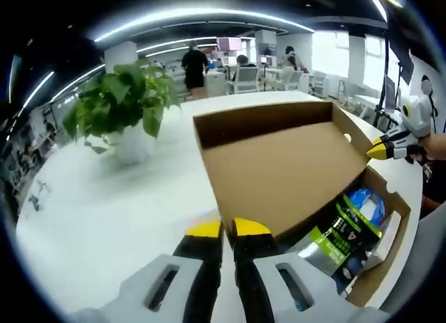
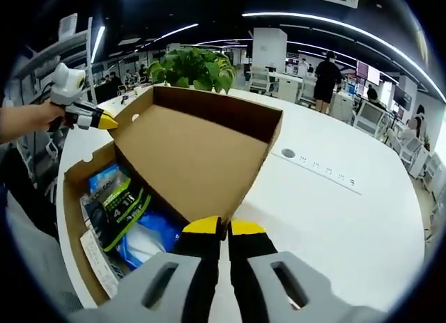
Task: Operate the shoe box by opening the lid, removing the specified soft item, and placing it in the target area until the item is outside and the box remains undamaged.
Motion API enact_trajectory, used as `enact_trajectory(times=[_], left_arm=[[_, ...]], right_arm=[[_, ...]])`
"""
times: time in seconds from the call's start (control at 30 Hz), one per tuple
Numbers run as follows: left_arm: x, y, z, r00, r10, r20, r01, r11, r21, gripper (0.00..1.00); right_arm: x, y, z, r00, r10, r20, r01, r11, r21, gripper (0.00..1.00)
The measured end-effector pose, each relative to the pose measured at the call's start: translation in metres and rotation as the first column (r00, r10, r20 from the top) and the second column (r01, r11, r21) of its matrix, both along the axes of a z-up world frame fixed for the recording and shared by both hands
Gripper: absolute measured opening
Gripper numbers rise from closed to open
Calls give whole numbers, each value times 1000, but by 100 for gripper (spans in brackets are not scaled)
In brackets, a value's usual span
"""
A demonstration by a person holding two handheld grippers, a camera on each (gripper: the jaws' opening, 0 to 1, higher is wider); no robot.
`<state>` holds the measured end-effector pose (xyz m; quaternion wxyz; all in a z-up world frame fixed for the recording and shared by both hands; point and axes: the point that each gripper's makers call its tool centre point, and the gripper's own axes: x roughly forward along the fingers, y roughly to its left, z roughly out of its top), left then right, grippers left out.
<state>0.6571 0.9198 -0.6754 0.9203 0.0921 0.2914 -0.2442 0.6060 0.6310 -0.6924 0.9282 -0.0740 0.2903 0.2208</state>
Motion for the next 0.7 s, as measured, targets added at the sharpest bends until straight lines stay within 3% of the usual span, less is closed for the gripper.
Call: enact_trajectory(times=[0.7], left_arm=[[-6, 0, -18, 999, 9, -44, -7, 1000, 30, 0]], right_arm=[[10, -4, -8, 997, -8, -81, 10, 1000, 21, 4]])
